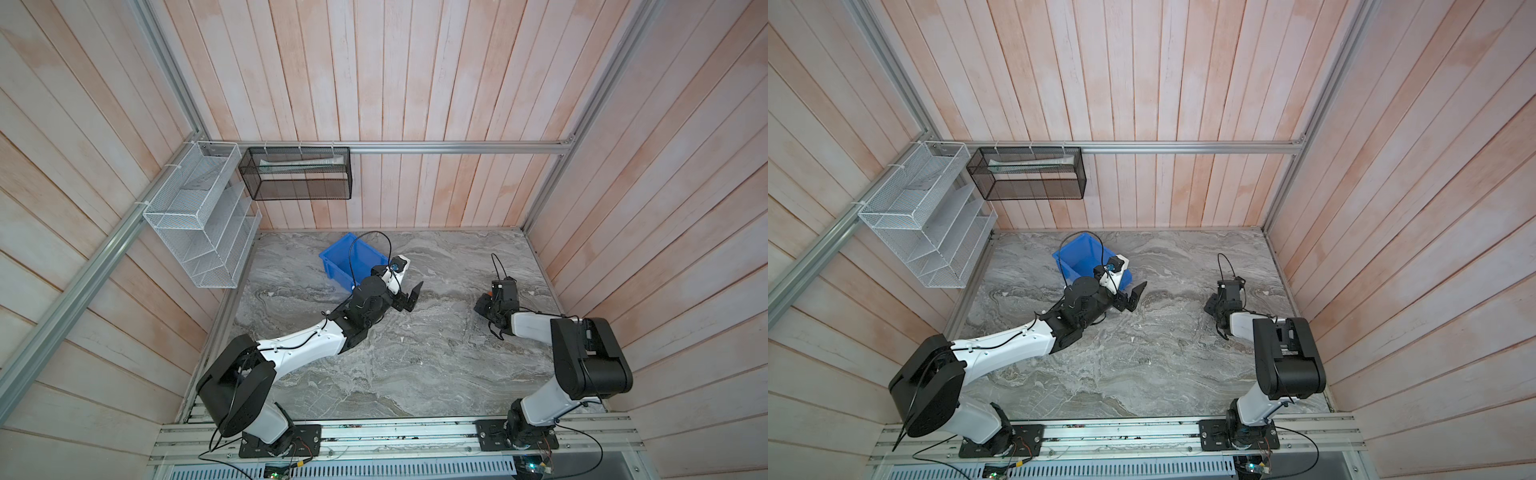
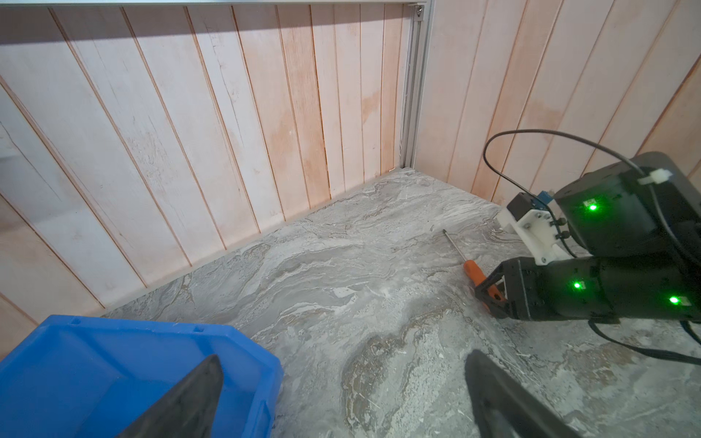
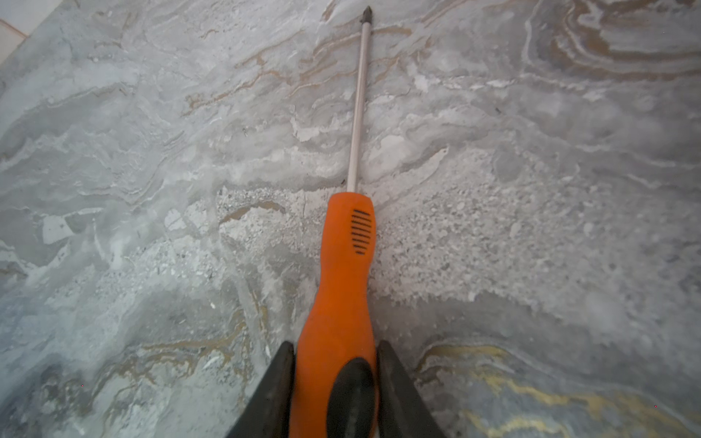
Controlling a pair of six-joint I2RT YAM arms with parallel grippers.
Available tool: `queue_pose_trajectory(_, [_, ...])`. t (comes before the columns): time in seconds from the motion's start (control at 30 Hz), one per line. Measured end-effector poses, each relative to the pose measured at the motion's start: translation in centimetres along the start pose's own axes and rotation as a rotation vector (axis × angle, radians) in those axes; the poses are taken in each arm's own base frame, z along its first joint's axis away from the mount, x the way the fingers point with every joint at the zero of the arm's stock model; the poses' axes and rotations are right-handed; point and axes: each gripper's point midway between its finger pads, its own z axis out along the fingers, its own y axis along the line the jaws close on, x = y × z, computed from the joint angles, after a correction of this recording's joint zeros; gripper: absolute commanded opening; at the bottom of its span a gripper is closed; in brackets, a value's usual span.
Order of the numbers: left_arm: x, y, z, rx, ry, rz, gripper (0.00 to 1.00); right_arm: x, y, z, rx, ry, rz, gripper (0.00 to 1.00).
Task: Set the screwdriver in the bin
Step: 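Lower the right gripper and close it on the orange screwdriver handle, then lift the screwdriver with the right gripper and carry it over the blue bin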
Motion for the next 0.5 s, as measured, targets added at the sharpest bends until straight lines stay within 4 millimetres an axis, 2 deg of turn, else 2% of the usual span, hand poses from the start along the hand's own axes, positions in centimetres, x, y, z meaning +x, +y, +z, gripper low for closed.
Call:
queue_pose_trajectory(0.3, [0.0,0.3,0.1,0.007,-0.001,-0.021,1.0,0.1,0.8,-0.3,-0.046,0.011,-0.004,0.22])
queue_pose_trajectory(0.5, [-0.1,0.8,0.1,0.006,-0.004,-0.037,1.0,-1.7,2.7,-2.5,-0.128,-0.044,-0.017,0.21])
